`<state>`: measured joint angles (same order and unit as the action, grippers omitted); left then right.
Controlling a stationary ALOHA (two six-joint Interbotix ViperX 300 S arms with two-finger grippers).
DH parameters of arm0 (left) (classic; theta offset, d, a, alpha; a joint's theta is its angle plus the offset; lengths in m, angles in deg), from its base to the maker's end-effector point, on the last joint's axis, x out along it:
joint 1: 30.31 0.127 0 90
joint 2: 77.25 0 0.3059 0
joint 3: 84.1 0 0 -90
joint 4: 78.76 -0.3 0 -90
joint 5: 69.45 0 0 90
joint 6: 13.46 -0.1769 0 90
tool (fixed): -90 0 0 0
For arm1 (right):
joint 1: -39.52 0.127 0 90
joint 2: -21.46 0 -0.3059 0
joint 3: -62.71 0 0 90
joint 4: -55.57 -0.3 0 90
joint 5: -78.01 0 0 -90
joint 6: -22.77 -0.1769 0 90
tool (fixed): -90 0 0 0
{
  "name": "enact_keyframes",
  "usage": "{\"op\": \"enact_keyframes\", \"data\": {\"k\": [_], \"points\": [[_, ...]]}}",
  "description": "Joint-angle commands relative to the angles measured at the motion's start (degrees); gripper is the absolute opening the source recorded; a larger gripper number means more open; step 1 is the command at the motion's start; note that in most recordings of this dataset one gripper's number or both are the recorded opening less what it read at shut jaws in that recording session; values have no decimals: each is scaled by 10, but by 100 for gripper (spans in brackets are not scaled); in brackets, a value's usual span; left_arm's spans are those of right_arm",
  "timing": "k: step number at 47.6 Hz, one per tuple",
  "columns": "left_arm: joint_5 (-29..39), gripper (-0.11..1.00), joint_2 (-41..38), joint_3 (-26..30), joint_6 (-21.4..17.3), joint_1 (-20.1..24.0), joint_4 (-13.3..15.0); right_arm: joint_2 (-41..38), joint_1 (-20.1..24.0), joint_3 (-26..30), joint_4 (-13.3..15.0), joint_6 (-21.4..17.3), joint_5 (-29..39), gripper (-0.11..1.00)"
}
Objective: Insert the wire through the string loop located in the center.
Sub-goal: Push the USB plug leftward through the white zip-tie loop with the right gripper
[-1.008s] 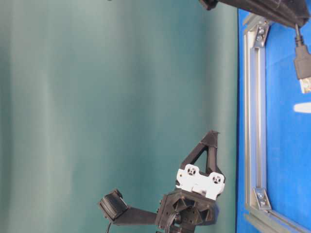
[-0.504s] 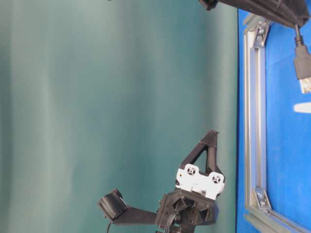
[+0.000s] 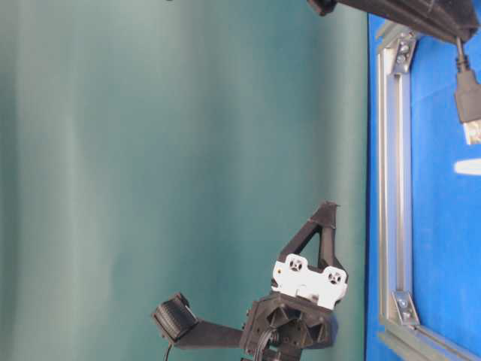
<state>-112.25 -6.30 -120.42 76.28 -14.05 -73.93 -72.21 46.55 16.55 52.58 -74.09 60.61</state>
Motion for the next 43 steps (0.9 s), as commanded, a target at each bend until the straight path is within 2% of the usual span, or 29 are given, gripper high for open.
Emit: {"op": "enact_keyframes", "data": {"k": [1, 30, 43], "points": [[-4, 0, 16, 11, 0, 2, -2, 4, 0, 4, -1, 0, -5, -3], [-4, 0, 16, 11, 0, 0, -2, 1, -1, 6, -1, 0, -6, -3], [-4, 0, 16, 11, 0, -1, -2, -25, -1, 33, -1, 0, -9, -3]]}}
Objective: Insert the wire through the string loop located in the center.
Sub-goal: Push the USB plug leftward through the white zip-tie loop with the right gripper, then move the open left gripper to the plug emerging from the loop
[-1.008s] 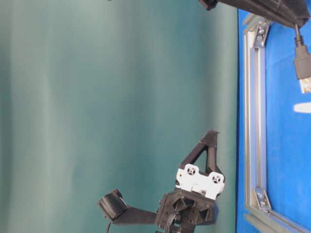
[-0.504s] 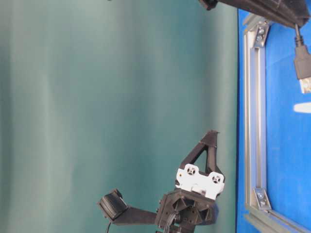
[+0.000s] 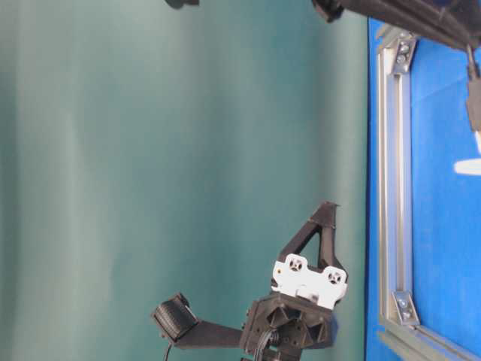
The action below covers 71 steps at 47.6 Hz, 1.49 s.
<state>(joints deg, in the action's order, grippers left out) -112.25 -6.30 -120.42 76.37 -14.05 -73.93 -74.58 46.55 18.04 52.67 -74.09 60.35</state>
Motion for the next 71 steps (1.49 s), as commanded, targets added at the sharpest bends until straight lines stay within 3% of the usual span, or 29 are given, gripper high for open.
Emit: {"op": "enact_keyframes", "data": {"k": [1, 28, 56, 71], "points": [[-4, 0, 16, 11, -1, -1, -2, -4, 0, 21, -2, 0, -6, -3], [-5, 0, 16, 11, 0, -3, -4, -76, -4, 107, -2, 0, -6, -3], [-6, 0, 16, 11, 1, -9, -4, -81, -3, 108, -2, 0, -6, -3], [-3, 0, 41, -12, 5, -63, -3, -81, -3, 108, -2, 0, -6, -3]]}}
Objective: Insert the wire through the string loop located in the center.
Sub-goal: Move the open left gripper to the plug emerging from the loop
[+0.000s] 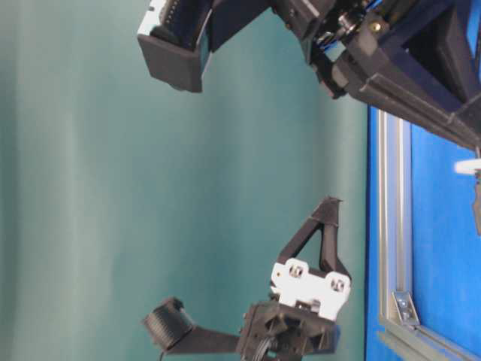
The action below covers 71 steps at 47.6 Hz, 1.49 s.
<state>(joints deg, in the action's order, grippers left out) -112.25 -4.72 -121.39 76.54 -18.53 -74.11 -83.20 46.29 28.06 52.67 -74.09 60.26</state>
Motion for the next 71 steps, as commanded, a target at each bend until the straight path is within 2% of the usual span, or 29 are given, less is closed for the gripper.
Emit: {"op": "enact_keyframes", "data": {"k": [1, 14, 35, 71], "points": [[-3, 0, 29, -5, 5, -23, -2, 5, -1, 8, -2, 1, -5, -3], [-3, 0, 56, -26, 10, -106, -2, 6, -1, 7, -2, 1, -6, -3], [28, 0, 58, -20, 11, -230, 0, 6, -1, 7, -2, 2, -6, -3], [67, 1, 47, 4, -1, -235, 0, 6, -1, 7, -2, 3, -5, -3]]}}
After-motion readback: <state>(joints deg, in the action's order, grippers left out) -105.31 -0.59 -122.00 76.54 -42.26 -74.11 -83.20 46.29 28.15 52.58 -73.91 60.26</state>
